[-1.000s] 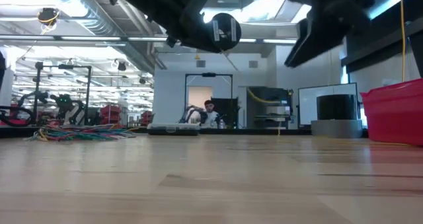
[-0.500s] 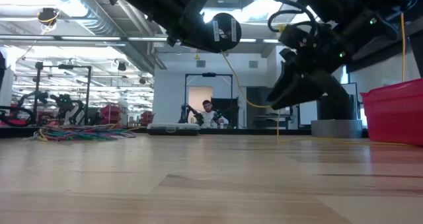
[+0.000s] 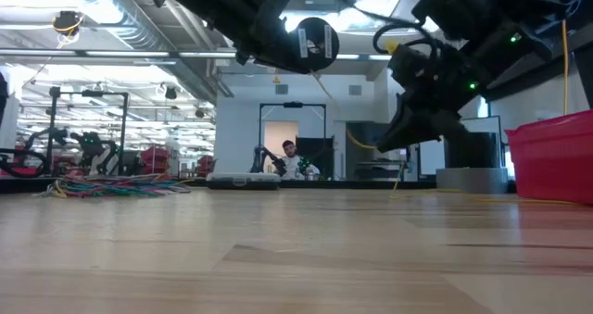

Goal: Coil cords
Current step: Coil the yellow wire onto the black spool

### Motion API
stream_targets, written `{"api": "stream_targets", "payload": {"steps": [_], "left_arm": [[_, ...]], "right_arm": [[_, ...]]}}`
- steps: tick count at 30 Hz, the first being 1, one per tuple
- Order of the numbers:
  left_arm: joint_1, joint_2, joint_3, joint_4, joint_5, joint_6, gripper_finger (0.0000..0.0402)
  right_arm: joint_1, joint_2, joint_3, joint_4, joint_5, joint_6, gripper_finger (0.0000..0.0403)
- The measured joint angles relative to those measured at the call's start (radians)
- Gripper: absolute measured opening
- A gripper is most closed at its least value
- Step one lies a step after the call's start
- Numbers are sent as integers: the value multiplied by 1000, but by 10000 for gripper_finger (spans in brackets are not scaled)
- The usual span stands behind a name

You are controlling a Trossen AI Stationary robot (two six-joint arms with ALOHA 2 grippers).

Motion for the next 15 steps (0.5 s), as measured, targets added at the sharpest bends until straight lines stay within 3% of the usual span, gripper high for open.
{"api": "stream_targets", "payload": {"steps": [5,11,15], "left_arm": [[-15,0,0,-4,14,41,0],[5,2,0,-85,12,59,0],[34,14,0,-96,-10,30,0]], "right_arm": [[-30,-54,1,-16,124,63,16],[-31,-211,39,-28,124,189,9],[-30,-262,84,-24,26,307,4]]}}
